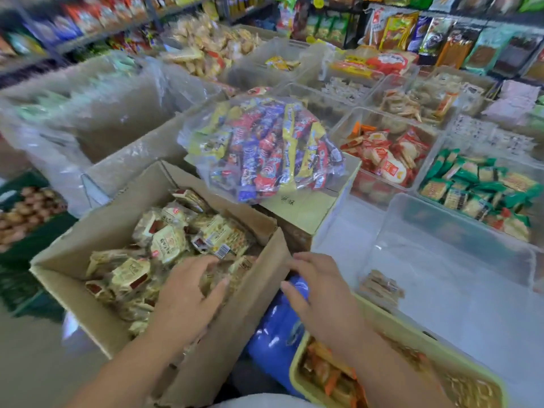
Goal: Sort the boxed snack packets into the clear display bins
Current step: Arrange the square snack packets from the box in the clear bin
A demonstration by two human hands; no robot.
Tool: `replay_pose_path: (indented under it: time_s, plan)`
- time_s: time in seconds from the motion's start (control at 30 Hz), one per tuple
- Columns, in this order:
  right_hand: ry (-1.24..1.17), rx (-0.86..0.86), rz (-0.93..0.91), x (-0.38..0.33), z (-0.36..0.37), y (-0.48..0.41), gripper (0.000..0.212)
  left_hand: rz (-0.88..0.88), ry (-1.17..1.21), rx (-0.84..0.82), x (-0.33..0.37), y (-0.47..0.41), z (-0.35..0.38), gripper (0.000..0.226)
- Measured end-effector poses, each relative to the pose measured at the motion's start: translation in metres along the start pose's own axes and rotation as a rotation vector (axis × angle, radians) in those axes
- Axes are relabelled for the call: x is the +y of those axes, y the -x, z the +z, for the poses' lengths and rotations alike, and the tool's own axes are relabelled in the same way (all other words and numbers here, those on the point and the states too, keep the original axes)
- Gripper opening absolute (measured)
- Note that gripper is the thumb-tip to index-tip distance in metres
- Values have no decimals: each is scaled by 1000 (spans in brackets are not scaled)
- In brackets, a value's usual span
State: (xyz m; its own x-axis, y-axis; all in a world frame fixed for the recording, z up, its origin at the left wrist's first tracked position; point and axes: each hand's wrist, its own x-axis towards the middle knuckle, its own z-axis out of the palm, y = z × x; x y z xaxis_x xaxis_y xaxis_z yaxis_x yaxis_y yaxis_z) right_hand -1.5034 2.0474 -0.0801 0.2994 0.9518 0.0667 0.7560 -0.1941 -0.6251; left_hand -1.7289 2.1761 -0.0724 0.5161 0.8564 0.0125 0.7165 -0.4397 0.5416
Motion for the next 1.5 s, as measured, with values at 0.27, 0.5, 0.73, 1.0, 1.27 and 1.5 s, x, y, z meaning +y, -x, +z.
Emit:
replay_pose_path:
  time_s: [0.27,0.5,0.73,1.0,1.27,1.5]
  plan:
    - [269,-303,-135,-81,88,-26,47,-248,-192,-378,-110,-24,-6,81]
    - [261,-305,-18,-88,103,-28,36,-174,-60,-576,-114,-55,39,89]
    - [263,-356,85,-92,106,-30,41,-53,-208,-527,-105,-69,59,44]
    - [322,-378,146,-98,106,-30,42,99,-186,-569,-115,-72,2,39]
    - [751,-380,-101,-145,127,-54,25,-107,413,-184,-179,-21,-97,44]
    - [576,-1207,244,-174,181,-68,61,-72,420,-18,-201,6,-96,46]
